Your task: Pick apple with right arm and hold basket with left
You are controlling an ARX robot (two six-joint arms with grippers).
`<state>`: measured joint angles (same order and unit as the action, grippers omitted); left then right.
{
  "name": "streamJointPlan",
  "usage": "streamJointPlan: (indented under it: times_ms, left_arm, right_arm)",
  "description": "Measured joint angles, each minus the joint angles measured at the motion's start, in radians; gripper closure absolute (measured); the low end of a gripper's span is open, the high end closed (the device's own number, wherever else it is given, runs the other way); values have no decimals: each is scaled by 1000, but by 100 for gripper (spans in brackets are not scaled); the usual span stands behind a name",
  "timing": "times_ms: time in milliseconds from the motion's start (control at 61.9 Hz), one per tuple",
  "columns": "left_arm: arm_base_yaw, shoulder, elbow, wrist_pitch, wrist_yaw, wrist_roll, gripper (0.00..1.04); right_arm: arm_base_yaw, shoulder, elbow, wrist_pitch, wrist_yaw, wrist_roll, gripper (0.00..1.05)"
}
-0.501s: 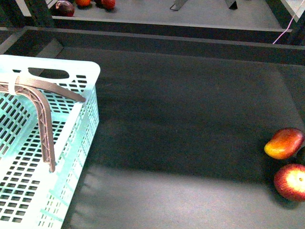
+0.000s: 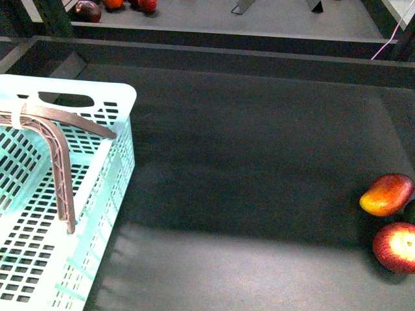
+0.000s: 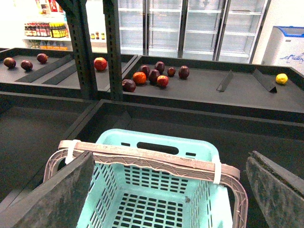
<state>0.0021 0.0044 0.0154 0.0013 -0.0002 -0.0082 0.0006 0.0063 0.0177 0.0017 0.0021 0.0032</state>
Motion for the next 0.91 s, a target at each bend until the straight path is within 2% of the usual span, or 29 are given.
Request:
streamJointPlan:
  times_ms: [275,307,356,420,469,630,711,905]
  left_arm:
    - [0,0,0,0,0,0,7]
    - [11,24,18,-53,33,-30,7]
    - [42,136,99,-255,159,-161,7]
    - [64,229,138,-397,206,-301,7]
    - [81,247,139,-423,233,-366,7]
    - [166,315,168,-414,361,-563,7]
    - [196,410,169,-355,387,-676,7]
    - [202,749,220,-73,356,-916,7]
  right_arm:
    - [0,0,0,0,0,0,9]
    - [0,0,0,0,0,0,9]
    - [0,0,0,0,-1,0,9]
    - [0,0,0,0,-3,0,9]
    - [0,0,0,0,-3,0,9]
    - [0,-1,0,0,-2,0,9]
    - [0,-1,0,0,-3,0,9]
    - [0,-1,0,0,-2,0,9]
